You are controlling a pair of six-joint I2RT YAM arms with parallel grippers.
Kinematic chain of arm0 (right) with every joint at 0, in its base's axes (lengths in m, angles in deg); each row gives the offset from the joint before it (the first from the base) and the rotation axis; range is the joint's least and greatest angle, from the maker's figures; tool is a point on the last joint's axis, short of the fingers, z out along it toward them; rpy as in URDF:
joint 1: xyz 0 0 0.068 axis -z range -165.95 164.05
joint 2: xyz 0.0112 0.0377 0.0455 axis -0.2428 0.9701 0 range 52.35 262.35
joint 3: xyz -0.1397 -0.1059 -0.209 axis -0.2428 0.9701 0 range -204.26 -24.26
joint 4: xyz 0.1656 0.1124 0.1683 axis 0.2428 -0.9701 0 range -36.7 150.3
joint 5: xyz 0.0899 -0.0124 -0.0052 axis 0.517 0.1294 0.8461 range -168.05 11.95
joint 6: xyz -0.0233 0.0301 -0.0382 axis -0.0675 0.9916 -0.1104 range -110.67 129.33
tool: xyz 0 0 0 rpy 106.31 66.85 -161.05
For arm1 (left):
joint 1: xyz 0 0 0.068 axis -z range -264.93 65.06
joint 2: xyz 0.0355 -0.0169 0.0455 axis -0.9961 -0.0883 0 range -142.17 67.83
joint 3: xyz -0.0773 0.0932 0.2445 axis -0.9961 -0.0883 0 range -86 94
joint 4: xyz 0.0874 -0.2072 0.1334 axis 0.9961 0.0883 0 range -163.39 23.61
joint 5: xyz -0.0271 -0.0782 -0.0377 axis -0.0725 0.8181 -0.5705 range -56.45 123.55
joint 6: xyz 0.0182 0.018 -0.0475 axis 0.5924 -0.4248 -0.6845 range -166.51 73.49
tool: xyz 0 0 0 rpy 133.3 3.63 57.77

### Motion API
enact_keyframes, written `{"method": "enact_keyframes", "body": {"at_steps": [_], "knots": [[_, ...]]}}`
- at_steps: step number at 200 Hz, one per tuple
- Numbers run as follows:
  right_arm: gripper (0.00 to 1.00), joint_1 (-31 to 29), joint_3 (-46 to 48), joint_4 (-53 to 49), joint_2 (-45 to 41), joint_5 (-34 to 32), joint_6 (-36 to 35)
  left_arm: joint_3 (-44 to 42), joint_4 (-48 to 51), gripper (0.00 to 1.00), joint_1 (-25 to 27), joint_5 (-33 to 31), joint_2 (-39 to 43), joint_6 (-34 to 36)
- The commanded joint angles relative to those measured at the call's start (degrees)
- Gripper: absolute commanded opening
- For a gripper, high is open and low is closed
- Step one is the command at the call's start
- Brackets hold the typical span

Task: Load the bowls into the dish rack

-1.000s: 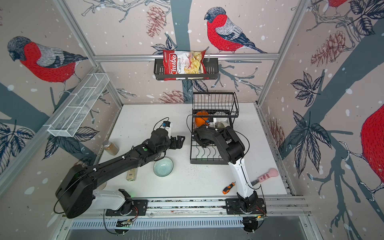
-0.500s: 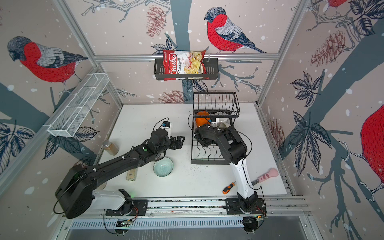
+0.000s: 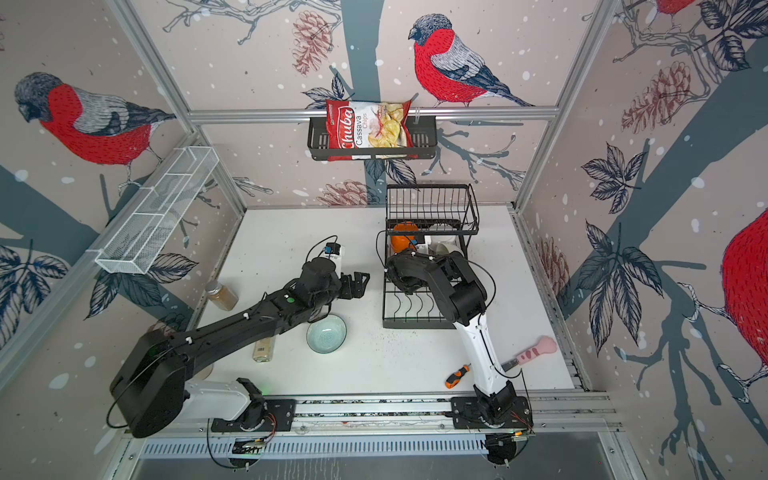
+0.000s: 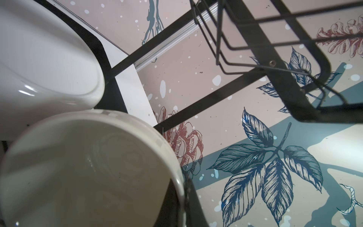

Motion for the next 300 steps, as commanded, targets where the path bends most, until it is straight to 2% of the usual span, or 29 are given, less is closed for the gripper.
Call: {"method": "enact_keyframes", "body": {"at_steps": [1,45,55,136,224,262,288,300], "knots": [[0.06,-0.5,0.1,0.4,1.4,7.0,-2.0,0.2,-1.5,0.94,-0.1,-0.2,0.2,1.2],[0.08,-1.0,0.0,0.4,2.7,8.0,-2.4,0.1,-1.5,0.94,0.0,-0.1,0.1,1.3],[0.0,-0.9,0.2,0.4,2.6,7.6,-1.9,0.2,-1.3,0.94,0.0,-0.2,0.1,1.3],[0.0,2.7,0.8,0.4,-0.5,3.2,-3.9,0.0,-1.5,0.94,-0.1,-0.3,0.4,1.5],[0.0,1.2,-0.9,0.3,4.7,5.0,-5.4,-0.7,-1.0,0.94,-0.2,-1.3,1.1,1.2],[0.05,-0.3,-2.1,0.4,6.0,6.1,-6.4,-0.8,-0.8,0.94,-0.1,-1.4,0.9,1.3],[0.15,-0.5,-2.4,0.4,6.4,7.2,-6.7,-0.9,-0.8,0.94,-0.2,-1.7,1.0,1.2],[0.16,-0.8,-2.4,0.4,6.3,7.7,-6.9,-1.0,-0.8,0.94,-0.1,-1.9,1.0,1.3]]}}
